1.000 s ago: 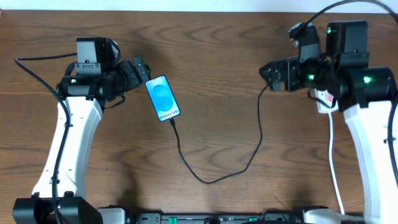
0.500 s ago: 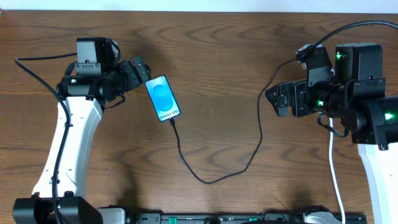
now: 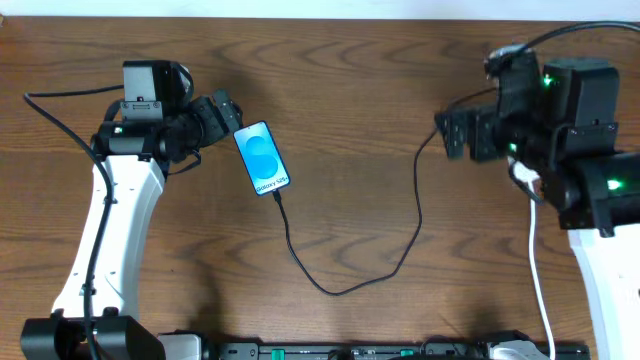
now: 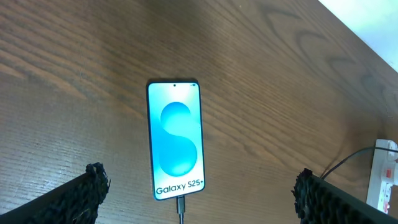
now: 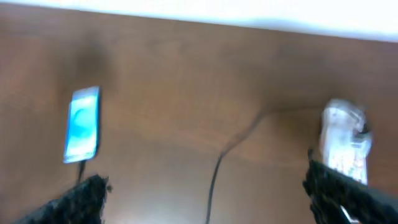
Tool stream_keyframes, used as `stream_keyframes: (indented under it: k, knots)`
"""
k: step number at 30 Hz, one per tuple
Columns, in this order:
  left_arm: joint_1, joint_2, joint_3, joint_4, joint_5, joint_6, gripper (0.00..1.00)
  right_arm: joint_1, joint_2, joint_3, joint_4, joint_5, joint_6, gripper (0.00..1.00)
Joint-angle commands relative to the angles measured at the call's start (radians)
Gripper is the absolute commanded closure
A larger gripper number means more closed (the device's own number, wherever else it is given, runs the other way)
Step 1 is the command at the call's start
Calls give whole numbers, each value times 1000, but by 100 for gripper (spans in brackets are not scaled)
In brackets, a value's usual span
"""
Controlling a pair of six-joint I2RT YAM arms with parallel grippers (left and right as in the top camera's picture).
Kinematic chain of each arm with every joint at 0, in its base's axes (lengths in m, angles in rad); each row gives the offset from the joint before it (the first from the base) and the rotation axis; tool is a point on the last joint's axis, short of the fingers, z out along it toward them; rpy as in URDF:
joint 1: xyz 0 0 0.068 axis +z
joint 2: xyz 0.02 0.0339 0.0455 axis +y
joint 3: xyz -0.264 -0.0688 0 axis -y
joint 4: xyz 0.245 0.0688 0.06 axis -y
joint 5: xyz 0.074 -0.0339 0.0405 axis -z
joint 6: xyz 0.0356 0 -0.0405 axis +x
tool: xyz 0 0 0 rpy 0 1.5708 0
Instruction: Plug charger to phone and switch on socket
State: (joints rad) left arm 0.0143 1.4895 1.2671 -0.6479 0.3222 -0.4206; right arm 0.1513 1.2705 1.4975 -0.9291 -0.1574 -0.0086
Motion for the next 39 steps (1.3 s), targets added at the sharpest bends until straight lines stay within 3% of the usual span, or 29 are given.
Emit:
stream_keyframes:
  k: [1, 8, 13, 16, 23, 32, 39]
  knots:
    - [3, -1, -2, -3, -10, 5, 2, 11, -42, -121, 99, 114, -3, 1]
    - [3, -1, -2, -3, -10, 5, 2, -18, -254, -404, 245, 196, -158, 1]
    - [3, -1, -2, -3, -10, 5, 2, -78, -459, -669, 433, 173, -157, 1]
    - [3, -1, -2, -3, -10, 5, 2, -99, -651, -918, 618, 166, -157, 1]
    - [3, -1, -2, -3, -10, 5, 2, -111, -945, -1262, 755, 145, -157, 1]
    - [3, -1, -2, -3, -10, 5, 2, -111, -1177, -1434, 761, 75, -152, 1]
    - [3, -1, -2, -3, -10, 5, 2, -111, -1228, -1445, 749, 76, -142, 1]
